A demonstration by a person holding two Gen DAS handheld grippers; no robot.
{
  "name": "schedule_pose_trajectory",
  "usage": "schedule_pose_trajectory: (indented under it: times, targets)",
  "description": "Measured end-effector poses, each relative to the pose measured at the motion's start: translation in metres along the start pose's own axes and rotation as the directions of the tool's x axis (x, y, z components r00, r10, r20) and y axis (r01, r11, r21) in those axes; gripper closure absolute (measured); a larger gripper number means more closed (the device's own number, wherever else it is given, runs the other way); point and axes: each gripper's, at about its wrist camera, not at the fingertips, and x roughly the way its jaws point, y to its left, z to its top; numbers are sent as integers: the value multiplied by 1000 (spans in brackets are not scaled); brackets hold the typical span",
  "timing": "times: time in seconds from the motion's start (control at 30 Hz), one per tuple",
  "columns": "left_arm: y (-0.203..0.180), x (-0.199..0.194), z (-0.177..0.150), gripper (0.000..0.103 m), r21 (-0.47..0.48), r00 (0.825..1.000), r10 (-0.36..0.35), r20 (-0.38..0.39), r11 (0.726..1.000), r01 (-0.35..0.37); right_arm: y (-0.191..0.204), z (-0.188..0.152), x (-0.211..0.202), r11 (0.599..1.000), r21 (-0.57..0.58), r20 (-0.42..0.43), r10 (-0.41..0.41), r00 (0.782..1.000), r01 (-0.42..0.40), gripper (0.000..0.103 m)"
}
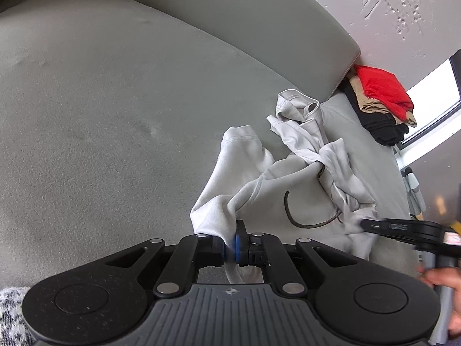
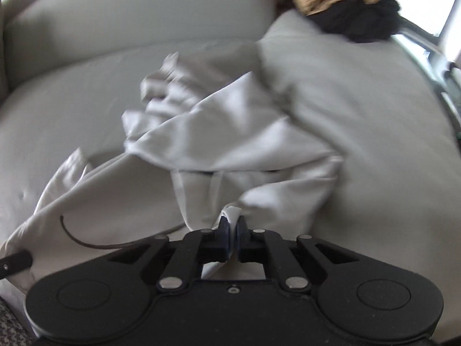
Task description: Fold clothes
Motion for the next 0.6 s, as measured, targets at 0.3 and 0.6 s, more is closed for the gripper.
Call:
schedule_pose_trajectory:
  times: [0.3,0.6]
  targets:
    - [-9,5,-3,95,52,998,66,1,996,-66,-177,-48,-51,861,498,121,50,991,-104,99]
    - [-4,4,-6,91,26,996,82,-21,996,-81,-222,-88,-33,725,587,187,310,932,-360,68]
